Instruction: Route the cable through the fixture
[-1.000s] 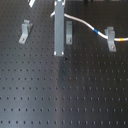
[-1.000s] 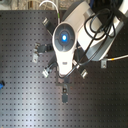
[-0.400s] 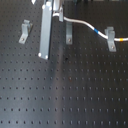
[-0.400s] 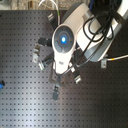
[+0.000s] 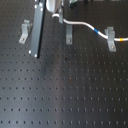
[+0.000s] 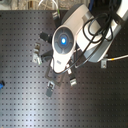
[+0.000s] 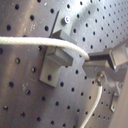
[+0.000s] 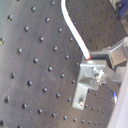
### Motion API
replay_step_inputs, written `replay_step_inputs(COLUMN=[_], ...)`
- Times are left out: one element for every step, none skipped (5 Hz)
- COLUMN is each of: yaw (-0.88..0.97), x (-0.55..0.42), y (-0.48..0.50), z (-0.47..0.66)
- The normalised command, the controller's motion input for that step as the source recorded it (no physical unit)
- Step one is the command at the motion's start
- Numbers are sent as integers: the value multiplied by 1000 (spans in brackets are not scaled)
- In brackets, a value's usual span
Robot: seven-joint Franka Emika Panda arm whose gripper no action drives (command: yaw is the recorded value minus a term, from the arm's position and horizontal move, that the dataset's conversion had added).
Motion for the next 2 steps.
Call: replay_step_inputs(yaw=[3,29], x=[-242,-175], y=[48,70], z=[542,269])
